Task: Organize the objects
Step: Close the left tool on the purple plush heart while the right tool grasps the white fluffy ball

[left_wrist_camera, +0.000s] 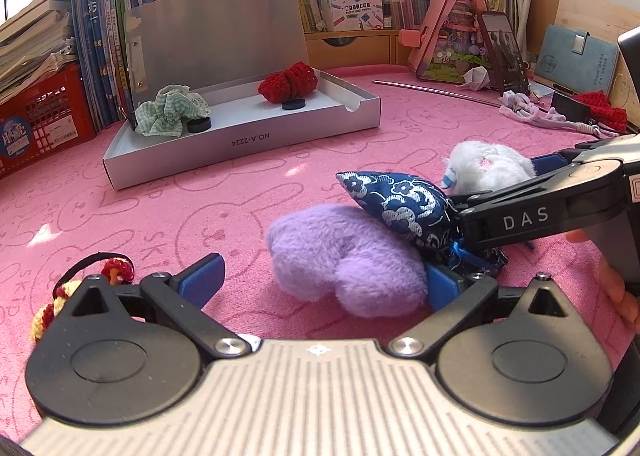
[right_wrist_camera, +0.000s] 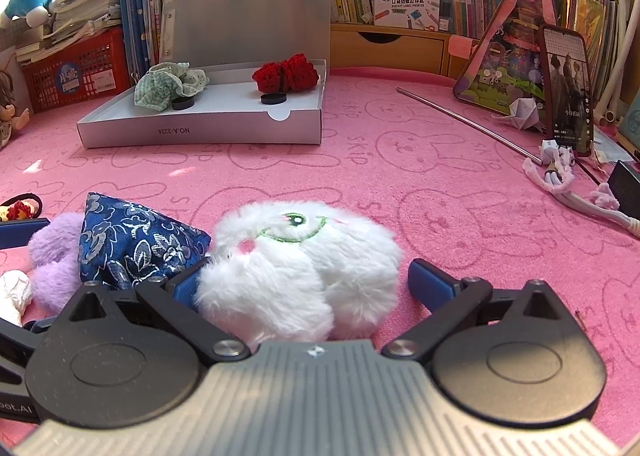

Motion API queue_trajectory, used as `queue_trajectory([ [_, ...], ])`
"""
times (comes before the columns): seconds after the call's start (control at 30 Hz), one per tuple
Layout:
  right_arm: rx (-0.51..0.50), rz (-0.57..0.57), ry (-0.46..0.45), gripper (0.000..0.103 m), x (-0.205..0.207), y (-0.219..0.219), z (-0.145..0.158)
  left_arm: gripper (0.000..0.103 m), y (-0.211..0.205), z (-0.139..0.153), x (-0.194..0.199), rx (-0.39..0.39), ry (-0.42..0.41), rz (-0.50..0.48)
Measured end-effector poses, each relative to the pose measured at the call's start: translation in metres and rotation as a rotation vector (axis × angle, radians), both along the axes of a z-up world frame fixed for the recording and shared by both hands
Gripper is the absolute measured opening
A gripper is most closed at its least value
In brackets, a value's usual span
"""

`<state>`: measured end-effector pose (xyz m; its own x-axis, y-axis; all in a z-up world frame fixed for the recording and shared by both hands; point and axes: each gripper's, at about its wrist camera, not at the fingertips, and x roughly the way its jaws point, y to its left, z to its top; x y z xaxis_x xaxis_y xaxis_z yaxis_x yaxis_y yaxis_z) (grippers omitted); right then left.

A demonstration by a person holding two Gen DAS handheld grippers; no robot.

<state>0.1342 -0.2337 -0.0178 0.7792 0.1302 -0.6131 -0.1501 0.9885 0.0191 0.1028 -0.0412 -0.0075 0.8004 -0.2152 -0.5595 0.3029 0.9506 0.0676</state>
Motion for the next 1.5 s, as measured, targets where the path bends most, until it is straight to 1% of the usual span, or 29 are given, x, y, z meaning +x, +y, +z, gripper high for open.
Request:
queue_trajectory([
  [0.17, -0.001, 0.001, 0.000, 0.103, 0.000, 0.000, 0.000, 0.101, 0.002, 0.000, 0.000, -0.016, 0.003, -0.005],
  [0.6, -0.001, 0.001, 0.000, 0.103, 0.000, 0.001, 0.000, 0.100, 0.002, 0.000, 0.000, -0.018, 0.006, -0.009],
  [0.8, -0.001, 0.001, 0.000, 0.103, 0.000, 0.001, 0.000, 0.091, 0.000, 0.001, -0.006, -0.020, -0.016, -0.036],
  [0.87, -0.001, 0.001, 0.000, 0.103, 0.000, 0.001, -0.001, 0.086, 0.000, 0.002, -0.007, -0.031, -0.022, -0.050],
  [0.93, -0.001, 0.001, 0.000, 0.103, 0.000, 0.001, -0.001, 0.077, 0.000, 0.003, -0.008, -0.044, -0.016, -0.062],
  [1.23, 0.000, 0.002, 0.000, 0.103, -0.001, 0.001, -0.001, 0.074, 0.000, 0.005, -0.007, -0.057, -0.018, -0.059],
  [1.33, 0.004, 0.016, -0.001, 0.098, -0.002, -0.001, 0.000, 0.073, 0.002, 0.008, -0.007, -0.060, -0.026, -0.055],
  [1.4, 0.016, 0.023, -0.006, 0.091, -0.003, -0.003, 0.001, 0.072, 0.003, 0.010, -0.007, -0.065, -0.032, -0.050],
  [1.43, 0.021, 0.022, -0.009, 0.089, -0.004, -0.004, 0.002, 0.072, 0.004, 0.011, -0.007, -0.067, -0.036, -0.046],
  [1.5, 0.031, 0.018, -0.013, 0.081, -0.006, -0.006, 0.004, 0.070, 0.005, 0.013, -0.006, -0.069, -0.045, -0.042],
])
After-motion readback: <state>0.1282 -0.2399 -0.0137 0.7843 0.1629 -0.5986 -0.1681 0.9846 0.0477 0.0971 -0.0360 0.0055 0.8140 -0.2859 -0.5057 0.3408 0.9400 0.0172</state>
